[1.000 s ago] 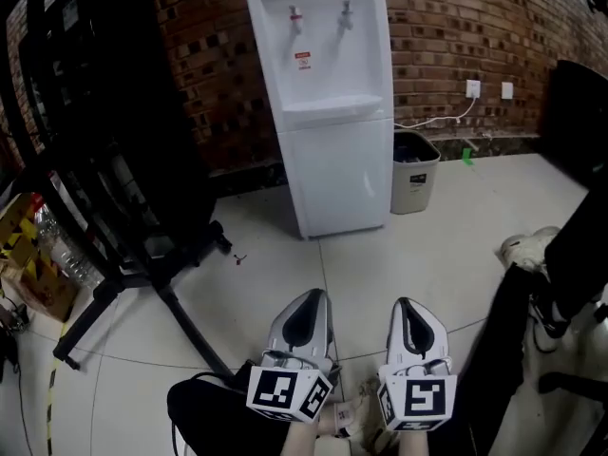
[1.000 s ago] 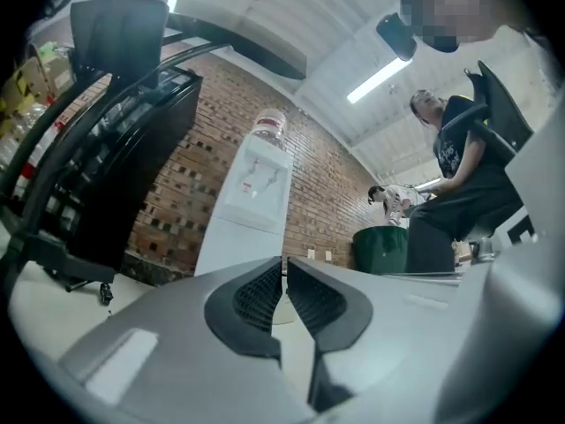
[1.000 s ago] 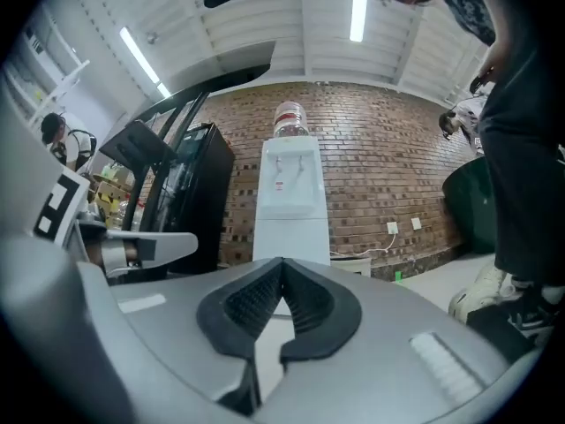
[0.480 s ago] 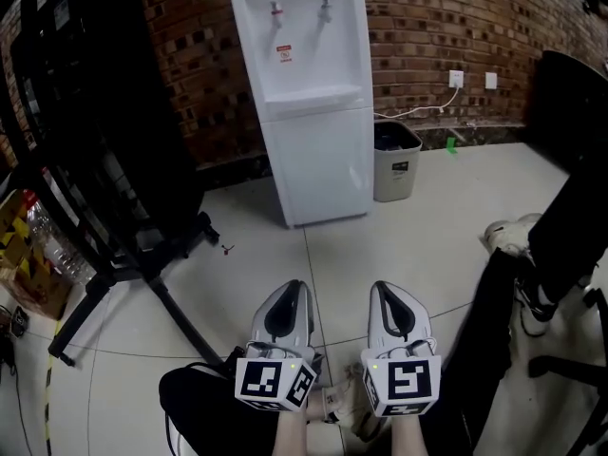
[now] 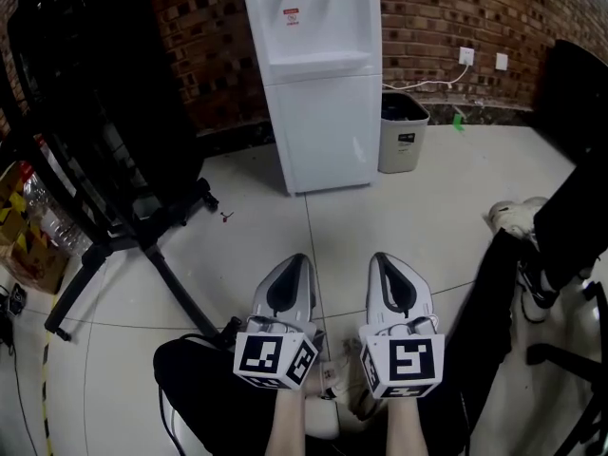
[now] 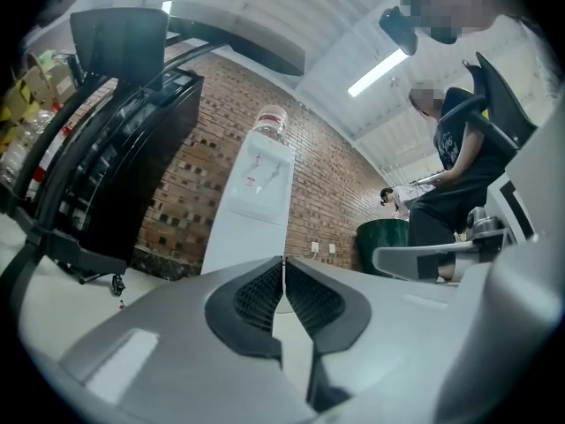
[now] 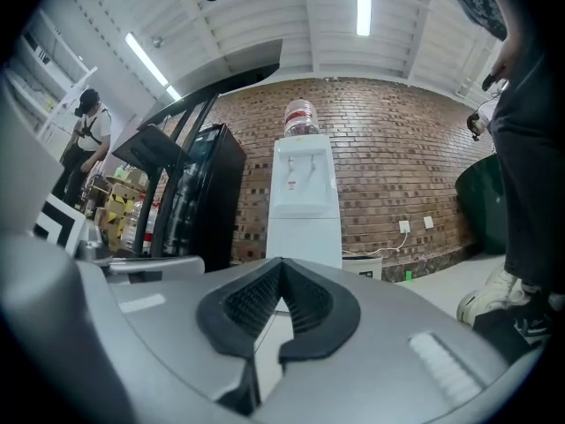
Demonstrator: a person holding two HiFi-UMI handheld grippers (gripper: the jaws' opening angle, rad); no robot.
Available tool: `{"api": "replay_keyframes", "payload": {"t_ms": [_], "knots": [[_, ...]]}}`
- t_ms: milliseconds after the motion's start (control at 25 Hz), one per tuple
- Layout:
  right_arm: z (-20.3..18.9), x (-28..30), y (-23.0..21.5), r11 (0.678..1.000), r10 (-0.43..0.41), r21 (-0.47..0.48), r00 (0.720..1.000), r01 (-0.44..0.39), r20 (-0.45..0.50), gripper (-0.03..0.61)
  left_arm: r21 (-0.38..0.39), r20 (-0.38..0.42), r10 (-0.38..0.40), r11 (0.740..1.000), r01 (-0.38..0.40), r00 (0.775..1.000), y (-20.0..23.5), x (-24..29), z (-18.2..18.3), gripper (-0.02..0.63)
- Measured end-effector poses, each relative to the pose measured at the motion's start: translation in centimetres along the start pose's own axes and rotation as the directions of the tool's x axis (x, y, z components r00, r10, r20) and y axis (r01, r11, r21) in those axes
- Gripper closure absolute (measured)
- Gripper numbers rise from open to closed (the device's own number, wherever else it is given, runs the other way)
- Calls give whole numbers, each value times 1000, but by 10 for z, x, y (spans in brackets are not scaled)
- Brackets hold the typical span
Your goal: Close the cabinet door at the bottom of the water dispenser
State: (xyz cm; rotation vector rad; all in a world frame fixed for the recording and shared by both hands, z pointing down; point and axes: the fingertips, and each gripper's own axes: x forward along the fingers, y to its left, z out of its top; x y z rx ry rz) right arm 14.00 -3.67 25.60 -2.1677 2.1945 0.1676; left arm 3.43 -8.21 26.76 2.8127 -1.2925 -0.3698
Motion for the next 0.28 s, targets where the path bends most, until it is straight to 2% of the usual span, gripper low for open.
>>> {"api": "replay_keyframes", "payload": {"t_ms": [280], "knots": [[7,4,17,999,43,-18,999,-43,15,574,-12,-22,10,1000,-10,1000,4,-3,-4,612]]}}
